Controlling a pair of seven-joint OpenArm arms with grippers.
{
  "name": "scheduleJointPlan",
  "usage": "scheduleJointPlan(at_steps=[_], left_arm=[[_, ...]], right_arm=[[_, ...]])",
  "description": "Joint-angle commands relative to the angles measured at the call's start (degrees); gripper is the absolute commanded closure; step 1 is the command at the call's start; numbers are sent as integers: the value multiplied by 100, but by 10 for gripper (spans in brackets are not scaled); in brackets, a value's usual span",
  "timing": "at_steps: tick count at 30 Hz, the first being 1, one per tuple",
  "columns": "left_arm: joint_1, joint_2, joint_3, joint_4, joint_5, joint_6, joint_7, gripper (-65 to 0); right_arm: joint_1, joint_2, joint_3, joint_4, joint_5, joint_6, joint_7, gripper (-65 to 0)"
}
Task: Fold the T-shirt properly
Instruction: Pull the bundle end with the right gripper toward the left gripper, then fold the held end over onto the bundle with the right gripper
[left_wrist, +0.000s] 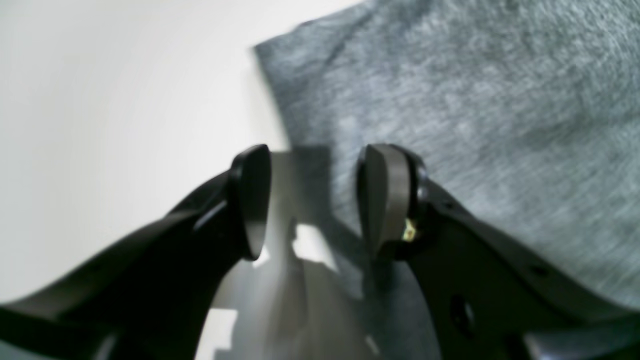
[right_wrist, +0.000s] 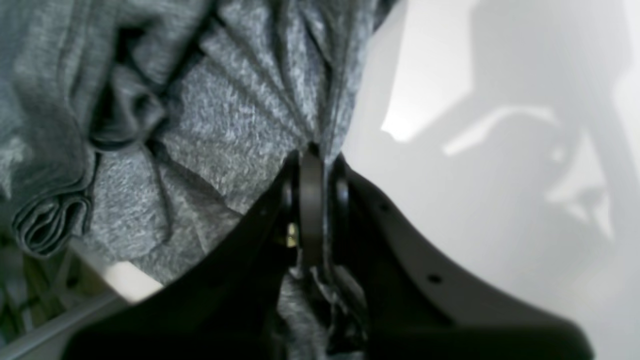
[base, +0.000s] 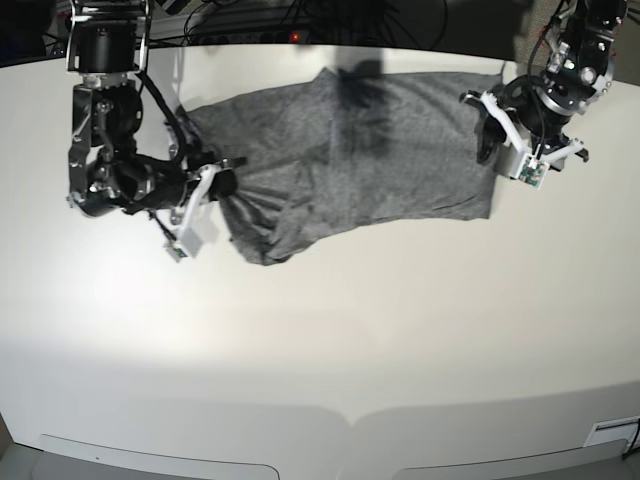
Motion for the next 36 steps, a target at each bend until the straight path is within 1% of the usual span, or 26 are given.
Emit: scheduleJointPlan(at_steps=[1,4,5,7,9,10,11,12,13,16,21,24,29,32,34,35,36], left_arm=[[-33,-70,-39,83,7,7,-166,-296],[-101,-70,-39,83,17,7,-219,-296],[-129,-68,-37,83,55,7,-221,-296],[-162,-68,-37,20,35,11,-212,-296],[-190,-68,-37,-192,-114,4,-258,-295],[-192,-66,-37,-372,-229,2,-354,-293],[-190,-66,-37,-588,-334,-7,-498,-292],[-203,-61,-37,-828,-407,-98,-649,-292],[-223,-50,-37,-1075,-411,-236,-754,-292],[-356,52,-37,-1670,-409,-662,-761,-292],[-400,398,-35,-1888,-407,-1174,-765,-291],[-415,623,-35,-1888,-402,-1285,-741,-292],[-413,835,-26,-1888,-404,-1449,-632,-292],[-413,918,-26,-1888,-404,-1519,-634,-292],[-413,940,-26,-1888,-407,-1556,-634,-292],[-411,964,-26,-1888,-404,-1576,-636,-292],[-413,968,-26,-1888,-407,-1578,-634,-291]], right_arm=[[122,70,136,184,52,-12,44,0],[122,72,404,446,92,-12,-90,0],[122,74,448,531,190,-12,-177,0],[120,118,457,717,605,-12,-444,0],[120,116,459,968,1121,-12,-782,0],[122,114,450,1110,1394,-12,-942,0],[118,111,433,1257,1631,-12,-986,0],[105,92,402,1408,1751,-12,-984,0],[105,37,356,1558,1727,-12,-984,0],[105,-256,179,1805,1519,-12,-953,0],[114,-968,-369,1812,1499,-12,-774,0],[120,-1434,-828,1814,1180,-15,-673,0],[125,-2085,-1613,1814,376,-348,-352,0],[120,-2452,-2004,1814,20,-557,-195,0],[120,-2466,-2251,1810,-210,-688,-81,0],[120,-2466,-2435,1810,-240,-809,61,0],[116,-2466,-2577,1810,-396,-929,181,0]])
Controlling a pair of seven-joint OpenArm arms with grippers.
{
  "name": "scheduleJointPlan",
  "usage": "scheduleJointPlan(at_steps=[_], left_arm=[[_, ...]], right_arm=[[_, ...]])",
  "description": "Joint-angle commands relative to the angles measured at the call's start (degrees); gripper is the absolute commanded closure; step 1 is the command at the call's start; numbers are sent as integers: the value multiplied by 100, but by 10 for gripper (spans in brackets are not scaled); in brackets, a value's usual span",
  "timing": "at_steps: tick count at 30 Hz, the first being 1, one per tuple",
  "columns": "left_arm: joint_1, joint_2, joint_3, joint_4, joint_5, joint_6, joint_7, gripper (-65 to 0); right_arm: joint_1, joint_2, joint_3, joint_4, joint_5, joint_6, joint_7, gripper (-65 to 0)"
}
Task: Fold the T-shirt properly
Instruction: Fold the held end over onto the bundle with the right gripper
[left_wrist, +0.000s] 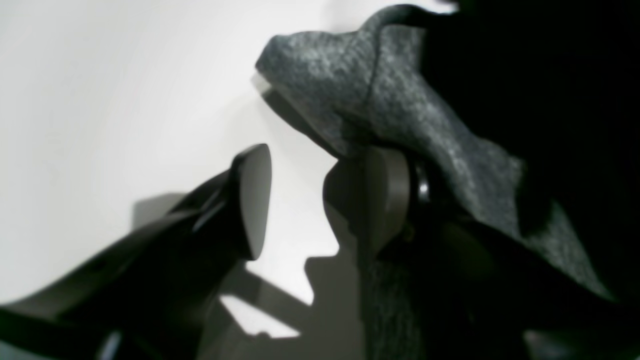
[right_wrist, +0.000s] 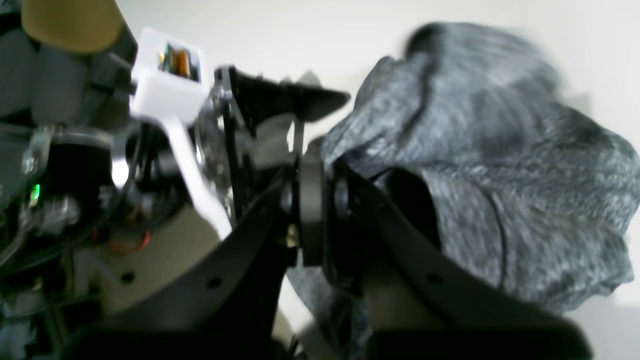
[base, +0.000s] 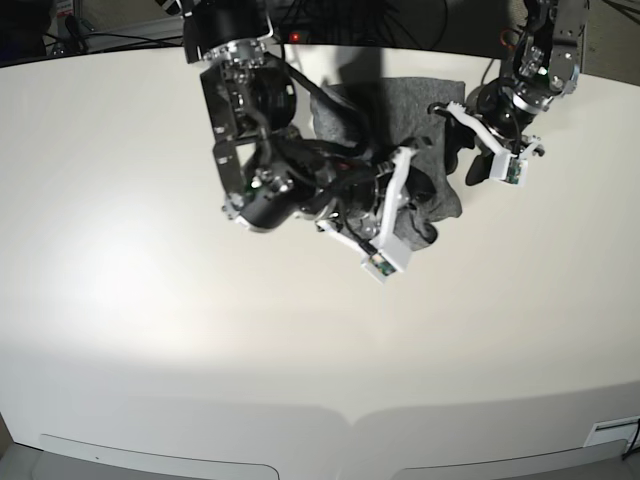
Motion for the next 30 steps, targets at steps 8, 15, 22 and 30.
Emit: scheduleJointPlan(at_steps=[8,15,22,30], left_arm=[[92,26,55,-59,120,-87,634,-292],[72,24,55,-59,122,-87,634,-292],[15,9,42,-57,367,-81,636,-292],[-63,-435,42,197,376,293,636,-292]], right_arm=[[94,-49,-579,-160,378,-260,767,0],[96,-49,-584,-540,1091,317,916,-246],[267,-49,-584,-540,2667,872,859,-369],[946,-49,15,-538,2310,874,114,-369]])
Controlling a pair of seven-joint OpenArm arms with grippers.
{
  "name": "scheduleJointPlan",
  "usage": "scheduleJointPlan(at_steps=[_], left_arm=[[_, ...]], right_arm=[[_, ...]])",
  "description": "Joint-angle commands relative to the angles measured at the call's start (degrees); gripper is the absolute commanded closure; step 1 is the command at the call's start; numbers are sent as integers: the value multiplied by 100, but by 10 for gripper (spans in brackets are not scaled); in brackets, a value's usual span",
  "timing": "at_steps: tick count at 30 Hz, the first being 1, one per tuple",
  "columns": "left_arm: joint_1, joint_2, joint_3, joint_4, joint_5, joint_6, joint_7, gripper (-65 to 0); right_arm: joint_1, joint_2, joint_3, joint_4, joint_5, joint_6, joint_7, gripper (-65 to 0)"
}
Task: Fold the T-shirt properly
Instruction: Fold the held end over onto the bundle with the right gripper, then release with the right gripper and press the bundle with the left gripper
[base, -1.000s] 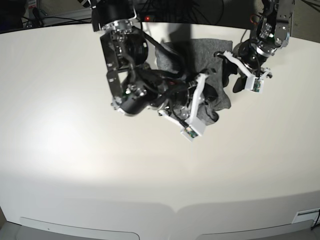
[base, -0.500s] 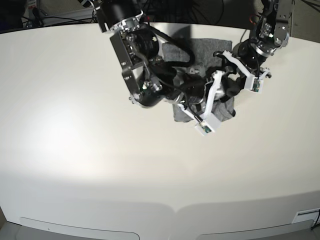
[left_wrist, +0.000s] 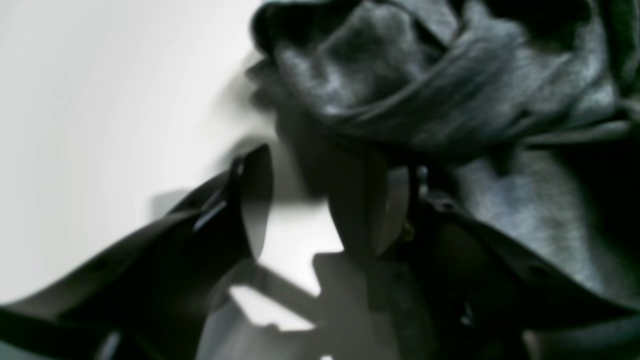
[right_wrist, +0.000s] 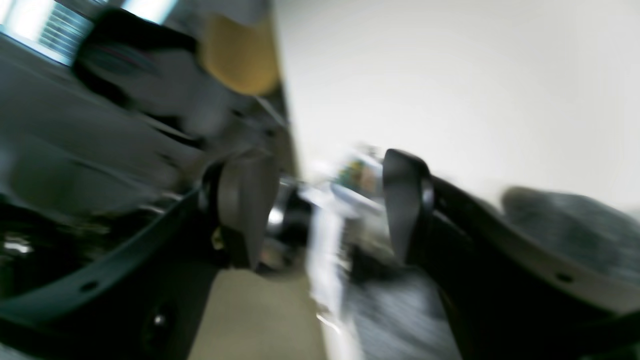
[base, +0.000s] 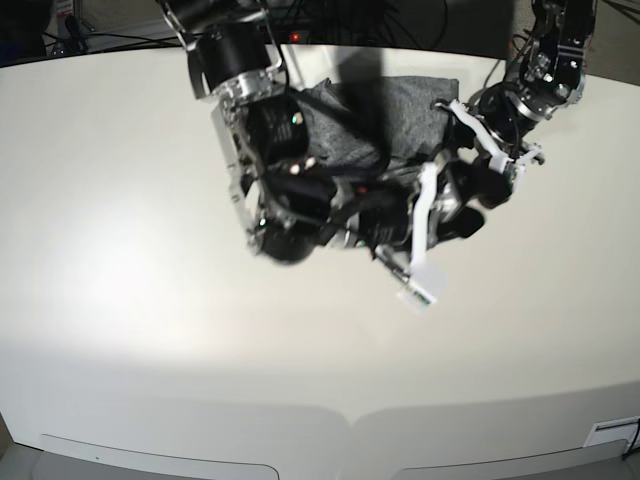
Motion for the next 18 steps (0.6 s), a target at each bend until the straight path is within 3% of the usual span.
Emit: scheduleJointPlan(at_steps=[1,5,10,13,18], left_arm=[[46,-186,-26,127,136,208,302,-292],[46,-553,-26,831,-50,463,404,-292],[44,-619,-24,1910,-647,459,584,-292],[28,-411,-7,2310,-1005,437,581,-292],[-275,177,503,2326,-619,433,953,-292]], right_arm=[[221,-55,199,85,-74,42,46,-369],[535,-55,1097,85,-929,35,15,-369],[577,728,1945,85,-1467,13,61,-369],[337,1279,2345,83,-1751,-9,94,-369],[-356,2100,2977,83,-1751,-31,155,-369]])
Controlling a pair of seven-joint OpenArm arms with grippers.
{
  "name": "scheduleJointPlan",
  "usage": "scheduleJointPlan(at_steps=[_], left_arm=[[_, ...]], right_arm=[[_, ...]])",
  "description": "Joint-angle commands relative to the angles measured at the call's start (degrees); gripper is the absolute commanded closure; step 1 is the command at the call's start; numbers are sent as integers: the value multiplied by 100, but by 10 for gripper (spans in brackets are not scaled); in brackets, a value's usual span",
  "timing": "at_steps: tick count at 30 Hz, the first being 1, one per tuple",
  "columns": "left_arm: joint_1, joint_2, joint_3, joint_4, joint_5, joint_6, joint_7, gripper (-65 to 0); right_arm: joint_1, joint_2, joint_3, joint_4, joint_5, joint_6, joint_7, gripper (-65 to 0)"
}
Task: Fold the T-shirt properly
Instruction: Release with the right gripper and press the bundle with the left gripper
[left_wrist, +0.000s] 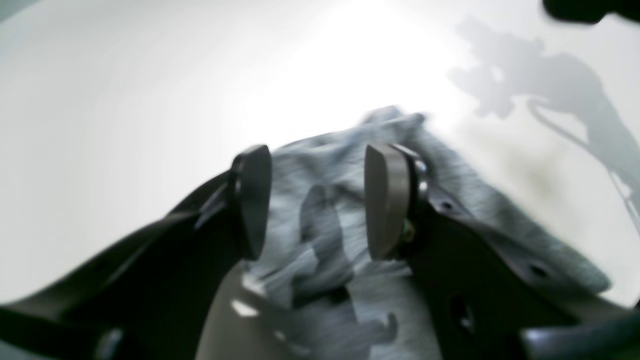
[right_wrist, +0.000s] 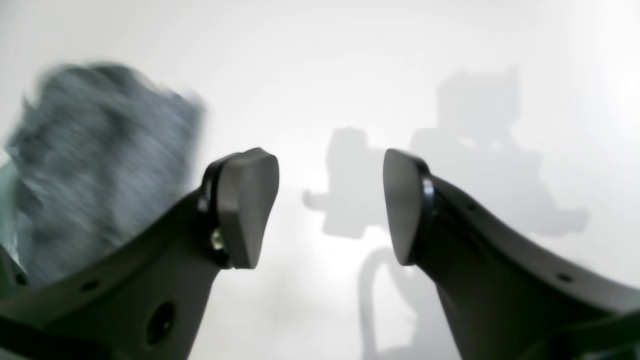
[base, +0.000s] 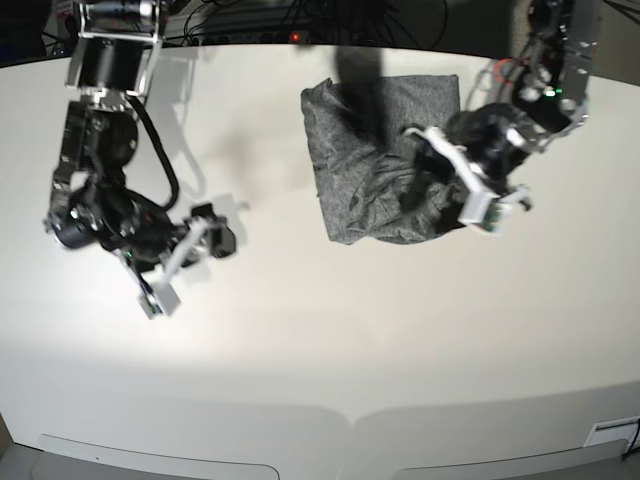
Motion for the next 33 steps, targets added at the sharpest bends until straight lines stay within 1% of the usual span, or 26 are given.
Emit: scheduleJointPlan(at_steps=[1,3,5,6,8,11,13,15,17,21,25,28,30,31,33], left_arm=[[-120,42,140,96,83,2,-68,-292],[-271,190,490,96,352,9,-24,-292],[-411,321,791,96,487,24,-4,-292],[-479,385,922,94,542,116,28,-292],[-603,514,1154,35,809,348,138,-292],[-780,649,1419,-181,1062,422,286,-292],[-916,717,1550,-446,1064,509,302,-292],[-1054,763,1589,-752,1062,573,334,-292],[-1187,774,1587,-990,1071,715,378,-292],[-1366,772,1572,-1123,1067,931,409,-292],[-1414,769,1572,-1123,1073,929,439,-292],[-1412,769,1572,-1123,1130,929,680,-286],[-1410,721,1572,-1123,1126,929,817,-239],[-1408,684,1572,-1123,1126,929,822,-199],[-1410,586,1572,-1123,1104,933,857,-91]], right_arm=[[11,155,122,83,111,33,138,-369],[-227,343,332,83,109,35,203,-369],[-411,468,535,83,111,33,238,-369],[-485,509,632,83,111,33,238,-369],[-590,564,811,83,140,33,236,-369],[-693,577,1029,83,151,33,232,-369],[-741,579,1099,83,153,33,232,-369],[-769,579,1115,83,151,35,229,-369],[-769,579,1115,83,153,35,195,-369],[-767,579,1115,83,153,35,197,-369],[-767,579,1115,83,153,35,197,-369],[-767,579,1115,83,153,35,197,-369],[-767,577,1115,83,155,35,197,-369],[-765,577,1115,83,155,35,201,-369],[-767,577,1115,83,166,35,205,-369]])
